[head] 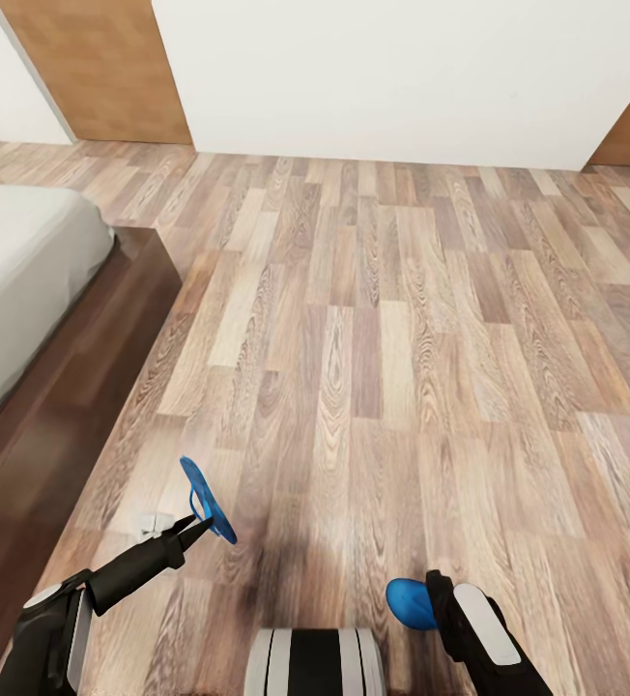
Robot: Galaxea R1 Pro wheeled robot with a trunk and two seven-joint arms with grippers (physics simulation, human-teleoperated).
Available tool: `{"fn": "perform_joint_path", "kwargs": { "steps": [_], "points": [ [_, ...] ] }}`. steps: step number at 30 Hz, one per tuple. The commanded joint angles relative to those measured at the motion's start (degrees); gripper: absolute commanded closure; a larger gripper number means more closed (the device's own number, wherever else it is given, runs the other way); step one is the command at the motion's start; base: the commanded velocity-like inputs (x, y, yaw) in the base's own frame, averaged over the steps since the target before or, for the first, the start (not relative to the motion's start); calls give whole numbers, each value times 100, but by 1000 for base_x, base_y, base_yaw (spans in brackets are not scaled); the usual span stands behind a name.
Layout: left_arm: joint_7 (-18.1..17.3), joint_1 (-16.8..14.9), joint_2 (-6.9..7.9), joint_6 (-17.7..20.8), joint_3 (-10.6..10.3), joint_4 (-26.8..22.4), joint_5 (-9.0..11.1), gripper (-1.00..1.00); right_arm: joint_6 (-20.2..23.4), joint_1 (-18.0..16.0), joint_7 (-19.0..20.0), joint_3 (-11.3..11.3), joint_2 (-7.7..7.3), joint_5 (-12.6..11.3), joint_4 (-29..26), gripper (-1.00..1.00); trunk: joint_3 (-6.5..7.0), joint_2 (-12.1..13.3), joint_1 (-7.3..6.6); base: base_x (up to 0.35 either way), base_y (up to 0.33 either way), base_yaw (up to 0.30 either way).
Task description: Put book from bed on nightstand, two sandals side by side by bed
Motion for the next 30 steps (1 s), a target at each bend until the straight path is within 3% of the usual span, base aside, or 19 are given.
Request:
{"fn": "perform_joint_path", "kwargs": {
  "steps": [1, 30],
  "points": [
    [-43, -7, -8, 59, 23, -9, -35, 100, 24, -1, -23, -20, 6, -11, -9, -100, -26, -3, 1, 0, 0, 0],
    [-49, -7, -8, 59, 31, -9, -32, 100, 24, -1, -23, -20, 6, -11, -9, -100, -26, -3, 1, 33, 5, 0]
  ]
}}
